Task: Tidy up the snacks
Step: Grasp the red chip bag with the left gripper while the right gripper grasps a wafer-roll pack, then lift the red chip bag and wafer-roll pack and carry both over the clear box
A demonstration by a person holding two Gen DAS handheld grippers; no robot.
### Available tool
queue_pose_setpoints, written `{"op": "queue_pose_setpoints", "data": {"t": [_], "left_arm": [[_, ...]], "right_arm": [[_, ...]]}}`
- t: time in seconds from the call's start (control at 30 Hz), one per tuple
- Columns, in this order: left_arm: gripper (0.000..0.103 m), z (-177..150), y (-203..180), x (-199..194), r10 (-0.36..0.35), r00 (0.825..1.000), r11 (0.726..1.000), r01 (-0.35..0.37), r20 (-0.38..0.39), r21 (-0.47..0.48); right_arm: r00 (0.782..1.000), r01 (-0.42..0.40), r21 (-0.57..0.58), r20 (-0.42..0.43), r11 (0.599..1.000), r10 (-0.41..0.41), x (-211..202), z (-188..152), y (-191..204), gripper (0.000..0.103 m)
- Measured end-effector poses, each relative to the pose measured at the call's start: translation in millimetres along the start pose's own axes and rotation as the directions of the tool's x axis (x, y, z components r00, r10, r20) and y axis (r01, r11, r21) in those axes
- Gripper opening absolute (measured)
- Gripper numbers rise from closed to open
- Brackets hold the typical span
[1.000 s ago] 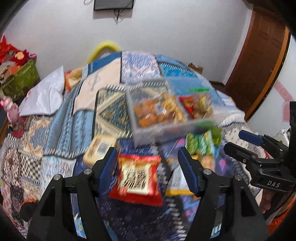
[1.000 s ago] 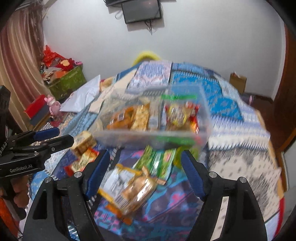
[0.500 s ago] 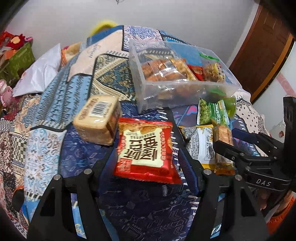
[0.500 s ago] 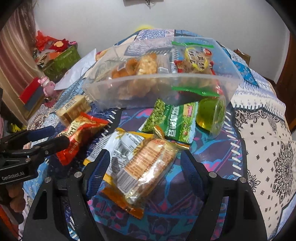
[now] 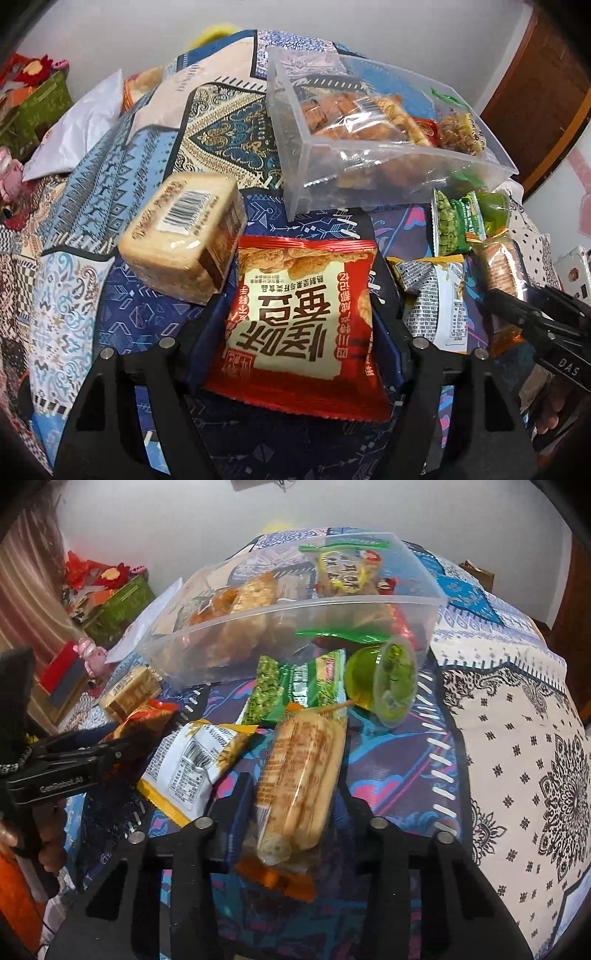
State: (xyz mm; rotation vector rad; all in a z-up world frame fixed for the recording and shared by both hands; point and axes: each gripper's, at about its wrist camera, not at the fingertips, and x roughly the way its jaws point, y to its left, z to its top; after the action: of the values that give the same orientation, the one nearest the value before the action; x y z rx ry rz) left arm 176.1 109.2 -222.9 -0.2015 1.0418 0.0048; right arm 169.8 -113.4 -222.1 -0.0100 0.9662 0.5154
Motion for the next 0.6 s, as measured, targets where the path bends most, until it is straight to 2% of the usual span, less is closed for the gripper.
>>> {"op": "queue_pose_setpoints", "data": {"t": [0.2,0.37,0.43,0.6], "left_arm": [[0.070,-4.3,-3.9,-2.6,0.012,1.000,1.000,-0.012,0.029,0.006],[0.064,-9.2,-12.3,-15.8,0.002,0.999,0.999,-0.003,0.048,0.036],[0.064,-9.6,-15.0,-23.4,0.003,0.998,0.999,-0.005,0.065,0.037],[0.064,-6.9,-19.9,-45.2,0.001,0.993,0.999,-0.006,0.118,0.039]], "right_arm": [[1.000,-0.001,0.007,0.018,1.000,0.001,-7.4,-3.7,-2.2,0.034],[0.999,0.000,0.007,0.051,1.000,-0.001,-20.6,-0.7,-2.1,0.032],[0.998,-0.005,0.006,0.063,1.000,0.005,-26.5,2.5,-0.9,0.023],[0.996,0.003,-0.012,0.094,1.000,-0.002,-33.9,8.3,3.6,0.021]]}}
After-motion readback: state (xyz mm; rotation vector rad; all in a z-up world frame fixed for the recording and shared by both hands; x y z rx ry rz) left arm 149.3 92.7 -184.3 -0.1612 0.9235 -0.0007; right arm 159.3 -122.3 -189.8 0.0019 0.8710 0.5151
